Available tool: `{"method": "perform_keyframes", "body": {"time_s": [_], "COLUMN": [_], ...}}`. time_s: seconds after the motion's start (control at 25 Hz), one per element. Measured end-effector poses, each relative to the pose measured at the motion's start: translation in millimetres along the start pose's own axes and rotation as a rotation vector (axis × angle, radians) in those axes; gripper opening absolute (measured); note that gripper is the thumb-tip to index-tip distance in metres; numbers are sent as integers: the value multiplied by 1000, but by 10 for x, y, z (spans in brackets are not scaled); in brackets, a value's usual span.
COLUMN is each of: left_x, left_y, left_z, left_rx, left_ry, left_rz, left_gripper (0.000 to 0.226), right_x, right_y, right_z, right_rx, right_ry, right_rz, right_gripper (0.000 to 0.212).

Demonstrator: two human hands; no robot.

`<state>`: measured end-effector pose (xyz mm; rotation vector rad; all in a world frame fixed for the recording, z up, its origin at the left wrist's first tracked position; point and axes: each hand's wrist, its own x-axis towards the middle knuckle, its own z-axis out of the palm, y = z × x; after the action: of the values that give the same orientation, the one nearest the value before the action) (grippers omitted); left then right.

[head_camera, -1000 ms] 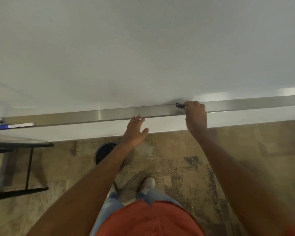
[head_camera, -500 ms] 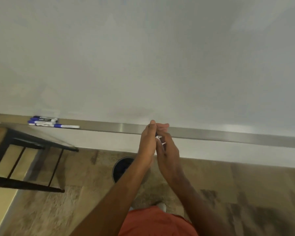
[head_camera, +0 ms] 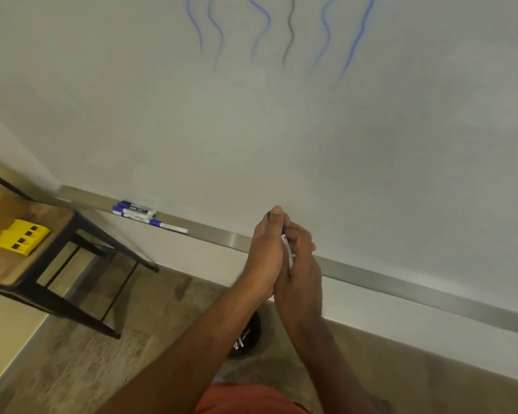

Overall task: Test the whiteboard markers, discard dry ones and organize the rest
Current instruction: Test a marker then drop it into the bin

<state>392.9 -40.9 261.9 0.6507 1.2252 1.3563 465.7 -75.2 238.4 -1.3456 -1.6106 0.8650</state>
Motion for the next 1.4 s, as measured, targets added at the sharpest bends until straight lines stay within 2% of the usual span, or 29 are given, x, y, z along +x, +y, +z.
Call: {"method": "perform_keyframes", "body": {"time_s": [0.16,0.56,0.72,0.84,0.88,1.08,1.28,1.4], "left_x": [64,260,313,344,351,352,282,323], "left_y": [347,912,1129,1277,1312,1471,1630,1861], "left_z": [-252,-1145,-1529,-1719,-1763,-1814,-1717,-1626], "left_rx": [-39,-87,-114,-124,-117,-113,-68,-94], "left_ry": [-26,-58,-69,-71,-69,-132,-178,-277], "left_rz": [78,148,173,198,192,198,190,304], "left_gripper": [43,41,41,43,44,45,47,44], "right_x": [40,148,177,203,205,200,238,313], "right_y": [-431,-1137,-1368,-1488,-1521,-1705,-1887,-2001], "right_z": [209,1031,1419,1623,1669,1740,1590,1432], "right_rx": [-16,-37,-6,11,-8,-44,-53,-90], "right_ry": [-44,-74,-76,-64,-66,-32,57,93], "right_rz": [35,2,-12,-25,-22,4,-47,-80], "right_gripper": [52,43,48,44,49,60,52,39]}}
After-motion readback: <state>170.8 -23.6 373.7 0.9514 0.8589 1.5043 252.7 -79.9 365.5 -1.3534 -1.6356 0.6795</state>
